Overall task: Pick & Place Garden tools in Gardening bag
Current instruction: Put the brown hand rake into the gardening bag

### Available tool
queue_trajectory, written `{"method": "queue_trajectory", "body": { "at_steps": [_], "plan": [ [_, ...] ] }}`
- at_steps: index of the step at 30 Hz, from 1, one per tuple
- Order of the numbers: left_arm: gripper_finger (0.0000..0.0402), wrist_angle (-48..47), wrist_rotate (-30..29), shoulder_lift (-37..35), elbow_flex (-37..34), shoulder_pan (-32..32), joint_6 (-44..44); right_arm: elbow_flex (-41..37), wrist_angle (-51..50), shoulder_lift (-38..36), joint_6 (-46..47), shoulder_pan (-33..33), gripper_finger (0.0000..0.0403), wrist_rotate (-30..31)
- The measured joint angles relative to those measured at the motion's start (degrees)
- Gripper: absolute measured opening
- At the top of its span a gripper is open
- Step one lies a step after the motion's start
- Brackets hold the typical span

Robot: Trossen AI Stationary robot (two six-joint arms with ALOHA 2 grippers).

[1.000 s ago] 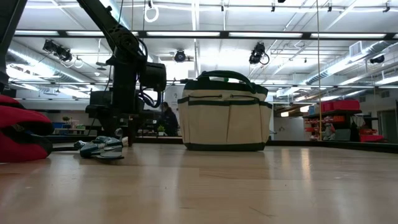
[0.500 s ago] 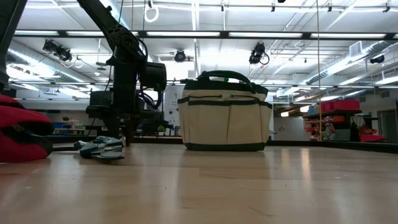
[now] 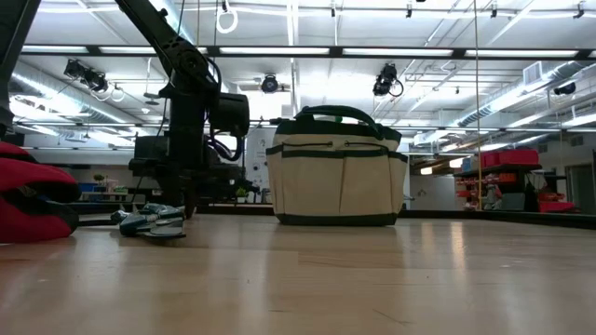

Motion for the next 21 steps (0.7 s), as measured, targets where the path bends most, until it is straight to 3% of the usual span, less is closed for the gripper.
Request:
{"method": "queue_trajectory", "body": {
  "at_steps": [21],
  "plan": [
    [0.008,0.56,-0.44,-0.07,0.02,-0.32,1.09,-0.01,0.14,0.0,0.76,0.0,0.0194,0.0]
  ]
}}
